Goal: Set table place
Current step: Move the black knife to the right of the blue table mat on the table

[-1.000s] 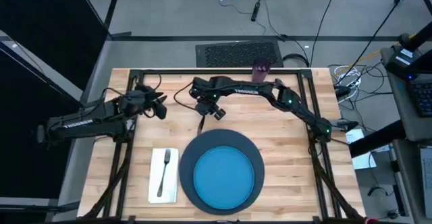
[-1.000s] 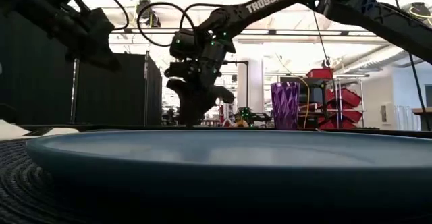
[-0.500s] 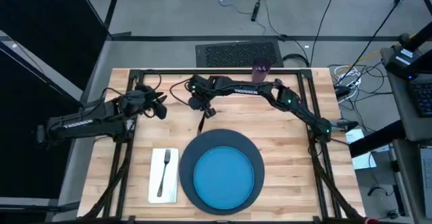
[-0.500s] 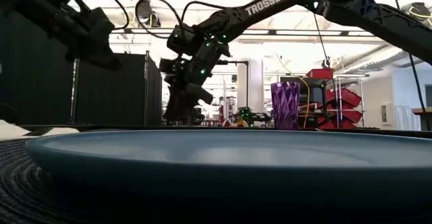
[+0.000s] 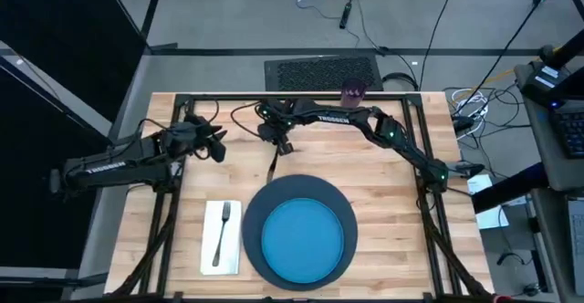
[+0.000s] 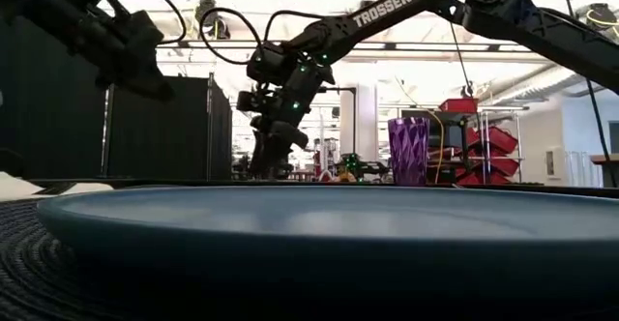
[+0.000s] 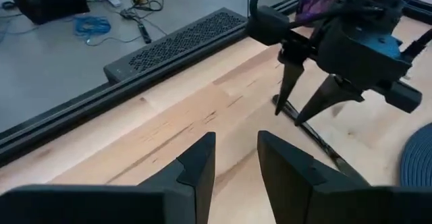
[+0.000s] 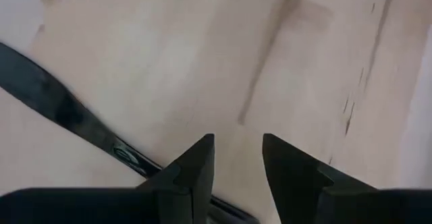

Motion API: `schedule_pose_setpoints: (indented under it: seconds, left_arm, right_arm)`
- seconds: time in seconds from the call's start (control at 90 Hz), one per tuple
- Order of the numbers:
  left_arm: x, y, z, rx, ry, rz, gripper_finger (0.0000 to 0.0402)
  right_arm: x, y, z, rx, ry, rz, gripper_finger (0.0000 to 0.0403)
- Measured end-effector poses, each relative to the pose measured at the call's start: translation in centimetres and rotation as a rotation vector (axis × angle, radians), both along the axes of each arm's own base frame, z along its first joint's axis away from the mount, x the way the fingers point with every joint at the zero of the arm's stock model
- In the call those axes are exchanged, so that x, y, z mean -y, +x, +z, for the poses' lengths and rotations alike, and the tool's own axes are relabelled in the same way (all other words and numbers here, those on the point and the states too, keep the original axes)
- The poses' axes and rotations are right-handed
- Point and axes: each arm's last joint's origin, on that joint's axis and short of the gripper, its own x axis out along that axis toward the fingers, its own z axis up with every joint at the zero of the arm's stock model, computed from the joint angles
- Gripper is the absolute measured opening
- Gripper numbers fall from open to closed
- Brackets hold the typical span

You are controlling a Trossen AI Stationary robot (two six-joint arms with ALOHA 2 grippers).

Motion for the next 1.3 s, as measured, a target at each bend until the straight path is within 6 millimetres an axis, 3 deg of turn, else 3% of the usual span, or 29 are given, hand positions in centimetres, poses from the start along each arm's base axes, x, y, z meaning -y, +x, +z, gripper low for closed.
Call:
schedule_pose_setpoints:
  seconds: [0.633, 1.133, 1.3]
  left_arm:
    - [0.0, 0.0, 0.0, 0.003, -0.003, -0.017, 0.0097]
    - [0.0, 0.0, 0.0, 0.001, -0.001, -0.018, 0.0097]
    - [0.0, 0.0, 0.0, 0.002, -0.001, -0.018, 0.0097]
  right_arm:
    - [-0.4, -0.2, -2.6, -0.100, 0.062, -0.016, 0.0112]
    - [-0.7, -1.1, -2.6, -0.200, 0.106, -0.081, 0.0112]
    - [-0.7, -1.4, -2.1, -0.225, 0.114, -0.198, 0.0112]
